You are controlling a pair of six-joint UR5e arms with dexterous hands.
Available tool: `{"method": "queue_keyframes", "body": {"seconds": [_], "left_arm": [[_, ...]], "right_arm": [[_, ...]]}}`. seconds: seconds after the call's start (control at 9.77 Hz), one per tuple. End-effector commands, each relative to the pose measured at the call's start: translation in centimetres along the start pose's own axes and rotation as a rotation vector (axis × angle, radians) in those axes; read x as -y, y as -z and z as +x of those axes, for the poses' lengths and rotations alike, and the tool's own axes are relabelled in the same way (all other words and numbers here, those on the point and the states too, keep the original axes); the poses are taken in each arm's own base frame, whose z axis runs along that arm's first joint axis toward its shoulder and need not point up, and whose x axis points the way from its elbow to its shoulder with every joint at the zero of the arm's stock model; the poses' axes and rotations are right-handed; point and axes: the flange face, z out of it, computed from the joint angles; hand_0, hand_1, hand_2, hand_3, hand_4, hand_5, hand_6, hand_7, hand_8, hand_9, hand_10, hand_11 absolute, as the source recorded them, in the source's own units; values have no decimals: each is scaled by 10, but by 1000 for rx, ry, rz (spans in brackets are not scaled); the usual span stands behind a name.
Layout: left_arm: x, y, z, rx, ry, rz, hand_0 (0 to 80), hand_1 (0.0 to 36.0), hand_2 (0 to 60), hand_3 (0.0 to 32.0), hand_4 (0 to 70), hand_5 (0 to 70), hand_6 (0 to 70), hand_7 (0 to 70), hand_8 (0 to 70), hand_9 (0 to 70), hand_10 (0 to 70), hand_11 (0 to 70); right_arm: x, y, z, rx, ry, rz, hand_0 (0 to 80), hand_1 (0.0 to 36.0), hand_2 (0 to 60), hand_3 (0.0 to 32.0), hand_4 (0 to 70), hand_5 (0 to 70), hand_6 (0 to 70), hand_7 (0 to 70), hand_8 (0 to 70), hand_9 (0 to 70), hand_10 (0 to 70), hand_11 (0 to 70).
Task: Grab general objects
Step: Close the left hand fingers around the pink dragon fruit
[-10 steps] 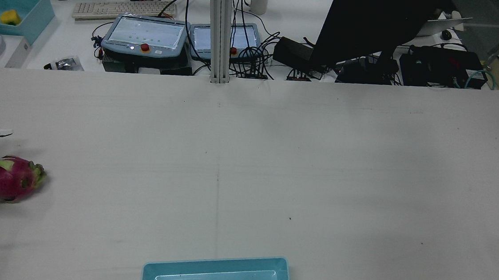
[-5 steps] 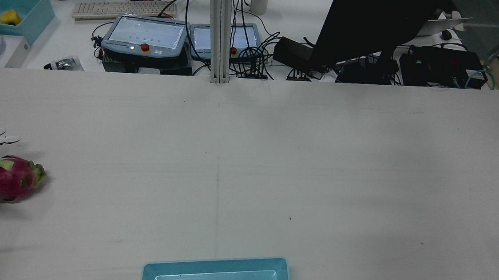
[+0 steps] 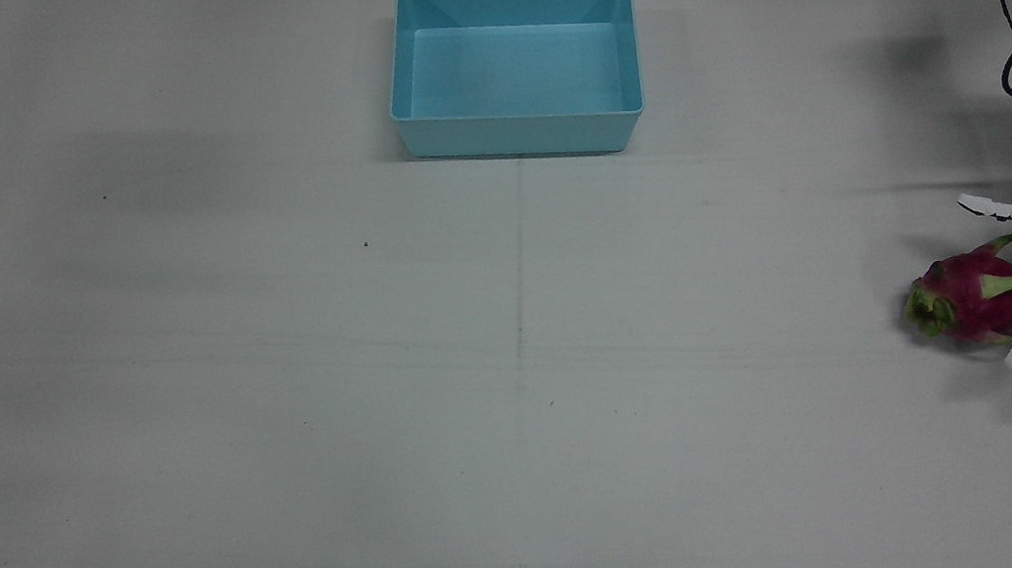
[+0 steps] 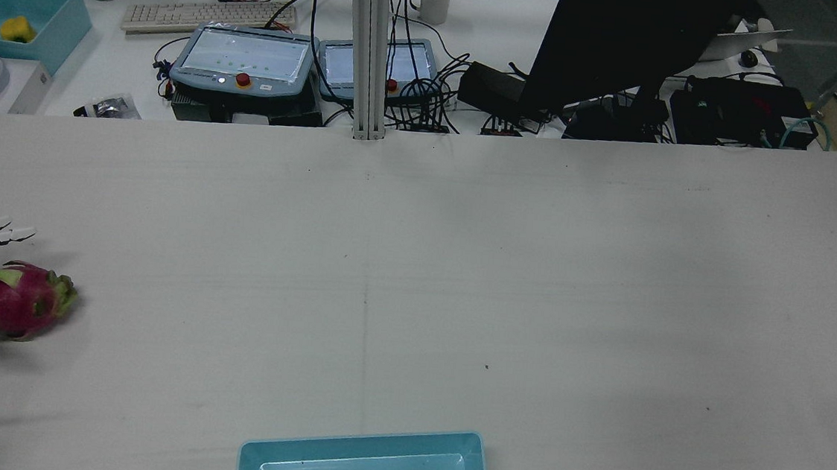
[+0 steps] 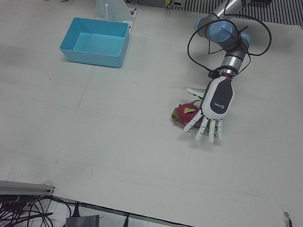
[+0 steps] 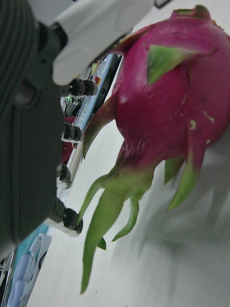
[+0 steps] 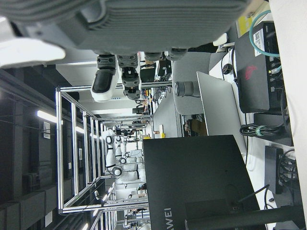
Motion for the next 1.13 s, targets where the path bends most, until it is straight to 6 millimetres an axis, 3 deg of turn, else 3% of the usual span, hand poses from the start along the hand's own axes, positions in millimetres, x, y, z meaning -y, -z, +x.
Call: {"method": "queue_keyframes", "body": {"seconds": [0.0, 0.2, 0.61, 0.82, 1.02], "left_arm": [[-27, 2, -11, -7, -6, 2, 592, 262, 2, 164, 0, 51, 0, 72, 0, 0, 0, 0], [-31, 0, -10, -8, -5, 0, 593, 265, 16, 106, 0, 34, 0, 67, 0, 0, 0, 0], [-41, -10, -3, 22, -23, 14, 611, 286, 26, 80, 0, 26, 0, 55, 0, 0, 0, 0], [-42, -13, -6, 30, -28, 17, 588, 266, 11, 22, 0, 23, 0, 51, 0, 0, 0, 0], [-41, -12, -4, 34, -31, 23, 587, 265, 13, 18, 0, 23, 0, 51, 0, 0, 0, 0]], "right_arm": [[0, 0, 0, 0, 0, 0, 0, 0, 0, 0, 0, 0, 0, 0, 0, 0, 0, 0], [0, 0, 0, 0, 0, 0, 0, 0, 0, 0, 0, 0, 0, 0, 0, 0, 0, 0], [-1, 0, 0, 0, 0, -2, 0, 0, 0, 0, 0, 0, 0, 0, 0, 0, 0, 0], [0, 0, 0, 0, 0, 0, 0, 0, 0, 0, 0, 0, 0, 0, 0, 0, 0, 0], [0, 0, 0, 0, 0, 0, 0, 0, 0, 0, 0, 0, 0, 0, 0, 0, 0, 0]]}}
